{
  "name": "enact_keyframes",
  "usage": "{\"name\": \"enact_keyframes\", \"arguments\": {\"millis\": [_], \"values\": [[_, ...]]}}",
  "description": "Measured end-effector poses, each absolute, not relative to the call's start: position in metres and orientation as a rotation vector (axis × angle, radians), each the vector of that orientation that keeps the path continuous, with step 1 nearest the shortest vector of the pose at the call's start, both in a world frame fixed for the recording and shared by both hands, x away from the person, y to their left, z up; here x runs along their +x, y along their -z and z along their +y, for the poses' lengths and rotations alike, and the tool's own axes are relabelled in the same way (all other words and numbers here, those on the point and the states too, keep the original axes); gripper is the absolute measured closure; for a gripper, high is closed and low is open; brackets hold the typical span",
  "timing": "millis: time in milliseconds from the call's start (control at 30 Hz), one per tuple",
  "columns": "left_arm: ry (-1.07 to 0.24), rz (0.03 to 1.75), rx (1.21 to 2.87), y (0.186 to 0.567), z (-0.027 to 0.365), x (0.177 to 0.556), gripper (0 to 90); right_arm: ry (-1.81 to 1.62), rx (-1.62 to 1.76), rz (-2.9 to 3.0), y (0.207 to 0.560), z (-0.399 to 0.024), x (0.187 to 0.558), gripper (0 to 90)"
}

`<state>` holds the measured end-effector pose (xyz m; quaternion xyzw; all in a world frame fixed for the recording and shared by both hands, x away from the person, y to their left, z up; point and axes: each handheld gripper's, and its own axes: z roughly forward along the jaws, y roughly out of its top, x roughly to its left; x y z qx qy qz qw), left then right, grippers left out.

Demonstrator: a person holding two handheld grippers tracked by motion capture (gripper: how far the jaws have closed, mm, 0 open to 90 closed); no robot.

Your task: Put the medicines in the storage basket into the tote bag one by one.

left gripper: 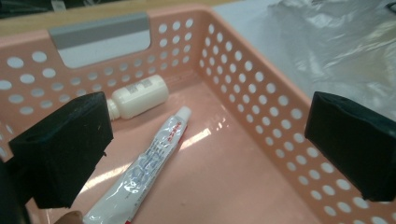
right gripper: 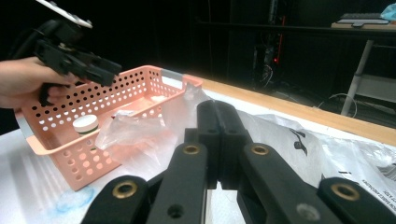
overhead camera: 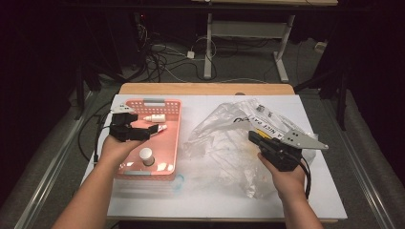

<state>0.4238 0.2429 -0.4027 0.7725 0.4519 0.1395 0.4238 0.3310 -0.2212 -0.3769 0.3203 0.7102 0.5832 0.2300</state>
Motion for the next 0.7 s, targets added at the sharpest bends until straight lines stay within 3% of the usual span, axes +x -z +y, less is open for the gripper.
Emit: {"name": "enact_keyframes", "arguments": {"millis": [700], "values": [[-0.247,1.259,2.189,0.431,0.227,0.467,16.2,-1.643,0.877,1.941,0.373,-0.223,0.334,90.0]]}}
